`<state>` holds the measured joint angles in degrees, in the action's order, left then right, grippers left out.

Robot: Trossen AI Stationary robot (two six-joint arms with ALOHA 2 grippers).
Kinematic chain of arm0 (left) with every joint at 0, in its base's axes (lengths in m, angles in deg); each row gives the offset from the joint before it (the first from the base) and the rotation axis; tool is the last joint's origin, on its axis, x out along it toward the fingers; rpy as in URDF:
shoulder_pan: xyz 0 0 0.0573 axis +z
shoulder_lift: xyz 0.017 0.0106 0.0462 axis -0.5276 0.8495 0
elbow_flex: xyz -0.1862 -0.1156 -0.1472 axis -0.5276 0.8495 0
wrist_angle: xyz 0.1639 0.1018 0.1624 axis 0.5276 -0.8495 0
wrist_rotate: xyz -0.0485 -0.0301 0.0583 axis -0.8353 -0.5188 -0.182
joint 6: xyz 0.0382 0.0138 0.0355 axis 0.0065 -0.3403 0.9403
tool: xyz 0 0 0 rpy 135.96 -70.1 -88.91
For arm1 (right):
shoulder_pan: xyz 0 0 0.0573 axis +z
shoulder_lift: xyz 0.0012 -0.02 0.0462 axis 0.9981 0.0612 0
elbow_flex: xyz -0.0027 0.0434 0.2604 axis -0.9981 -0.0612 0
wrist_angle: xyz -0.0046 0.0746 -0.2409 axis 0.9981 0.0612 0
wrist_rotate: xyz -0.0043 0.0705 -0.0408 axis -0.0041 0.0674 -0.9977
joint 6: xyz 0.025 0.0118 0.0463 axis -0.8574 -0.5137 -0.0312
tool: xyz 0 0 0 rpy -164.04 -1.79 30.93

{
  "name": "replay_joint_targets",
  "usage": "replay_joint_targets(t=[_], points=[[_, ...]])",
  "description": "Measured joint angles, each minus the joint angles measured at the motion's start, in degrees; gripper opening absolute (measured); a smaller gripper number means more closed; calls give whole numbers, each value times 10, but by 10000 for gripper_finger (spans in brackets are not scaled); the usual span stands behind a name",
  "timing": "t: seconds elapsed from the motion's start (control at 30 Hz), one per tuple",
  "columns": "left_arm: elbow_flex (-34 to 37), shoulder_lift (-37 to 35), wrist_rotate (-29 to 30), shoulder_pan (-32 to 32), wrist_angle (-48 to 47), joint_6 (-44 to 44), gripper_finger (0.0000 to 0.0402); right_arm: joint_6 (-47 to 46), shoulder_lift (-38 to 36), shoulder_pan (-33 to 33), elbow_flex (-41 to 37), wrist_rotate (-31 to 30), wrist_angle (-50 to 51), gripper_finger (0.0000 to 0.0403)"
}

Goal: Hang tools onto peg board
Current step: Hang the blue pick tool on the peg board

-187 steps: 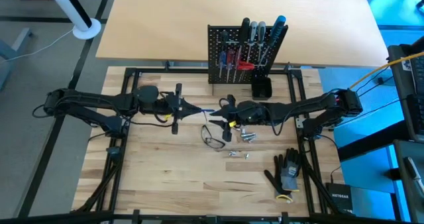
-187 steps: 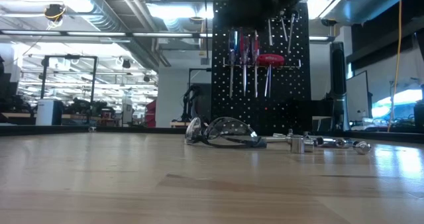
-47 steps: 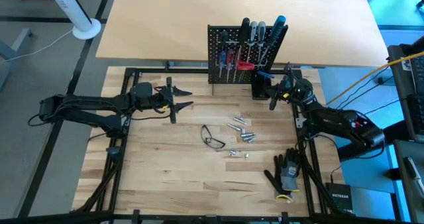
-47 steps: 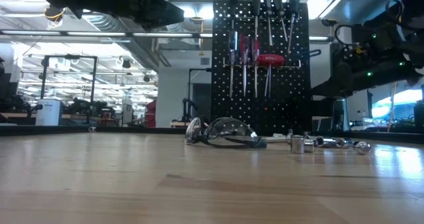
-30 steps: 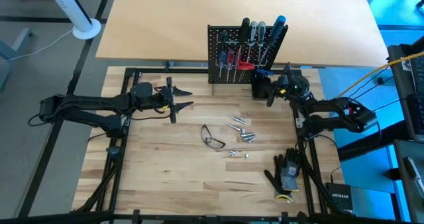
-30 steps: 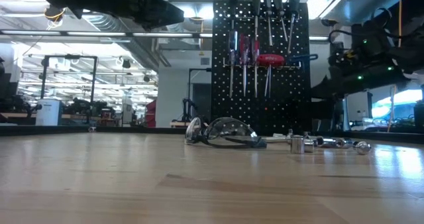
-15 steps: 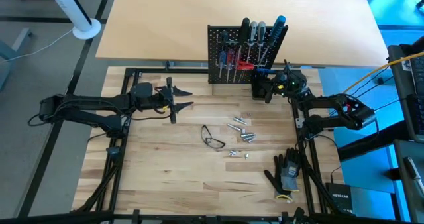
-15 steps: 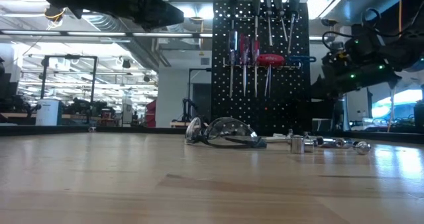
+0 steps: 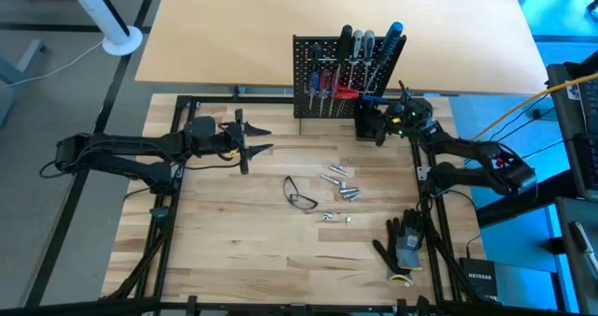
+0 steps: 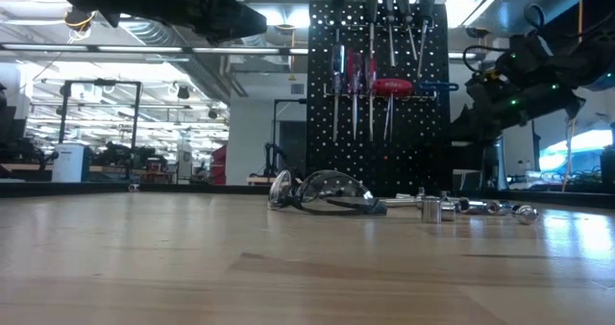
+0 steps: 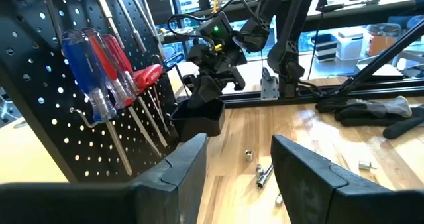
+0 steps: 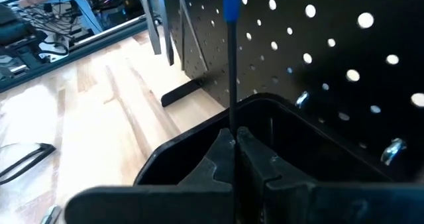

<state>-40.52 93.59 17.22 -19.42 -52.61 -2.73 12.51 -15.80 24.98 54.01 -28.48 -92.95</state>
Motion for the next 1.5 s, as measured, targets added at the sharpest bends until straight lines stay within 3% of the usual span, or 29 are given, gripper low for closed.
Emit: replay_joint_targets(t=[0.27, 0.87, 1.17, 1.5], points=[[0, 0, 0, 0, -1, 0, 159, 0, -41, 0, 0, 0, 41, 1], [0, 0, 0, 0, -4, 0, 159, 2, -60, 0, 0, 31, 52, 1], [0, 0, 0, 0, -4, 0, 159, 9, -120, 0, 0, 31, 143, 1], [0, 0, 0, 0, 0, 5, 159, 32, -92, 0, 0, 0, 133, 1]])
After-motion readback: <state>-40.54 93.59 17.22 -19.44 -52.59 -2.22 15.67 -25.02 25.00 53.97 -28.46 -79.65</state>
